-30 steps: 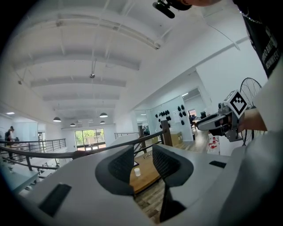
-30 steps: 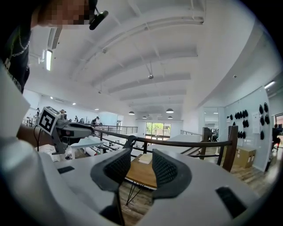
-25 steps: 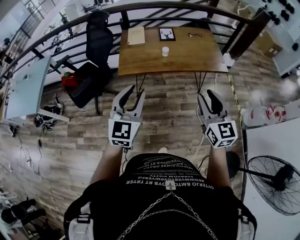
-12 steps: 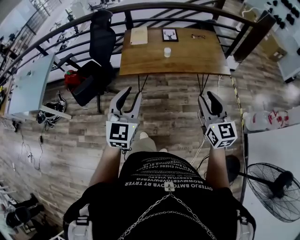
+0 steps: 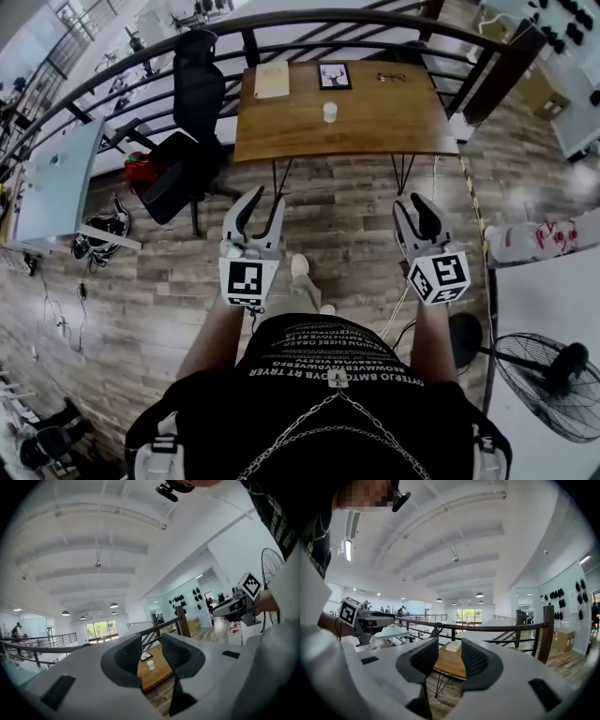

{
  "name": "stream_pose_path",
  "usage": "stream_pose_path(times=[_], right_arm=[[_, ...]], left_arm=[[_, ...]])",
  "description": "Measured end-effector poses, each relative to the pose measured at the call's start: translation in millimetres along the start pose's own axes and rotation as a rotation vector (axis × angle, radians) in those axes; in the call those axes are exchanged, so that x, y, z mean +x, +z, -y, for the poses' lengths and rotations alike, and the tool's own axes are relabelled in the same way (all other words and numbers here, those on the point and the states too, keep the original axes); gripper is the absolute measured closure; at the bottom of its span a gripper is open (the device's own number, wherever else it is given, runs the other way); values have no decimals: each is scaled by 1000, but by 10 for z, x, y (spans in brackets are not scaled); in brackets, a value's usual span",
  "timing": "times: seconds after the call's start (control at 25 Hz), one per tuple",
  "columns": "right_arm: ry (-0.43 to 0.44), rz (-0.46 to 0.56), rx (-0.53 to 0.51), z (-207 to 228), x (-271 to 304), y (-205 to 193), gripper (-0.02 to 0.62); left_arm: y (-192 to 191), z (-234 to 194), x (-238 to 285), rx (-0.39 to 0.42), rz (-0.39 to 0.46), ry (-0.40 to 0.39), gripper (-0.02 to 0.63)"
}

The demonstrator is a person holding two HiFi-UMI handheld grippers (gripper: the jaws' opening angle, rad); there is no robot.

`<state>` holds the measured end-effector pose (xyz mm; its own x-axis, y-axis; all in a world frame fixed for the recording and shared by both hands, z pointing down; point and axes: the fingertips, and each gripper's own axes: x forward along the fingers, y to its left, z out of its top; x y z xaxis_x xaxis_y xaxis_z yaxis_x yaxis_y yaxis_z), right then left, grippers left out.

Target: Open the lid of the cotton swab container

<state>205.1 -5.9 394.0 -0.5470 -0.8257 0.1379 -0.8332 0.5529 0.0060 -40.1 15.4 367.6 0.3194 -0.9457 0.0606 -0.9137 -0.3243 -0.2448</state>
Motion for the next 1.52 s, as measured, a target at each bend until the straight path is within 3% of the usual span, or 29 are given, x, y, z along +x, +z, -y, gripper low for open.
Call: stream_pose_path(times=[0.2, 0.84, 1.52], right_arm=[[15, -2, 25, 74, 153, 24, 457], [69, -58, 3, 108, 1011, 59, 457], [-3, -58, -25, 312, 2103, 405, 456]], left_arm=[[41, -11, 172, 75, 42, 18, 459], [-224, -320, 1122, -7, -29, -66, 459], [-350, -1084, 2008, -36, -11, -133, 459]])
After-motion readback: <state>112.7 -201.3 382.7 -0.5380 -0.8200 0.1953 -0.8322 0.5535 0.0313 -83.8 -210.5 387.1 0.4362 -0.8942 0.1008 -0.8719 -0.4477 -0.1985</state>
